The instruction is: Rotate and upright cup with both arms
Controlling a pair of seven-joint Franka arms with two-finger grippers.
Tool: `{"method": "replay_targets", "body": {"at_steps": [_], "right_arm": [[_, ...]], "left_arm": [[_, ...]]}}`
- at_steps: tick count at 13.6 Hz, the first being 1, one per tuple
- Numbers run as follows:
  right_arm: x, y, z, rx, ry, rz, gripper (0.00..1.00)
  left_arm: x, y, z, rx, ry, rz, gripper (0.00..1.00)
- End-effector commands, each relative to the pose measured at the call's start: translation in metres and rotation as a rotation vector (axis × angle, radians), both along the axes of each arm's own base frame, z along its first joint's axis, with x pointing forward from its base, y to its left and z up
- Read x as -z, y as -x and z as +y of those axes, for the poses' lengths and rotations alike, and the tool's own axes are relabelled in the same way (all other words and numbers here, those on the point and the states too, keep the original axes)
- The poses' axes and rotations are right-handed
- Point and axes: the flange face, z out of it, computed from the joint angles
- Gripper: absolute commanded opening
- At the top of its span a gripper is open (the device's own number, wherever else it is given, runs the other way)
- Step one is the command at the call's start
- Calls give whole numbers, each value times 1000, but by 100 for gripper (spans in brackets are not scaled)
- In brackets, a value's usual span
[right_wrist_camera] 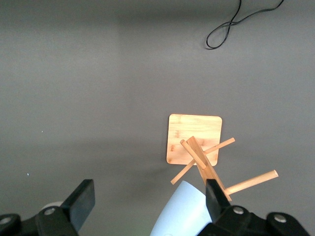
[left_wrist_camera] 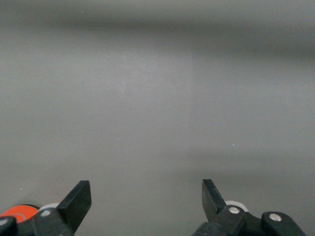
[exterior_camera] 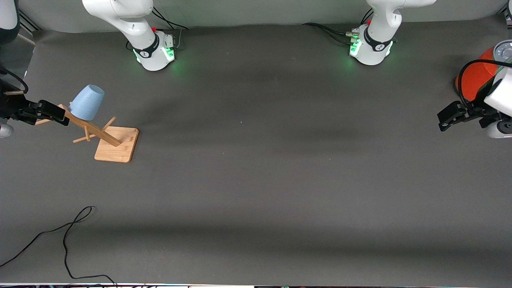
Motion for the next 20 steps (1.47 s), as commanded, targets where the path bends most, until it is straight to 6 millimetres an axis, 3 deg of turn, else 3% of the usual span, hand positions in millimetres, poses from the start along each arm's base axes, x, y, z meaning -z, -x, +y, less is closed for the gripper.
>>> {"method": "replay_targets", "body": {"at_steps": [1, 4, 6, 10, 13, 17, 20], "right_arm": [[-7, 4, -4, -20, 11, -2, 100], [0, 1, -3, -25, 12, 12, 100], [-3, 14, 0, -14, 10, 26, 100], [-2, 74, -27, 41, -8, -21, 100], [3, 107, -50, 121, -31, -8, 100], [3, 110, -46, 423, -21, 5, 100], [15, 110, -45, 624, -9, 26, 100]], "left_arm": [[-1, 0, -3, -8, -12, 3, 100], [-1, 1, -2, -10, -14, 6, 100], [-2, 0, -1, -11, -13, 2, 100], [0, 1, -1, -13, -13, 9, 100], [3, 0, 0, -15, -13, 17, 100], [6, 2, 0, -12, -17, 37, 100], [10, 3, 1, -16, -18, 58, 100]]}}
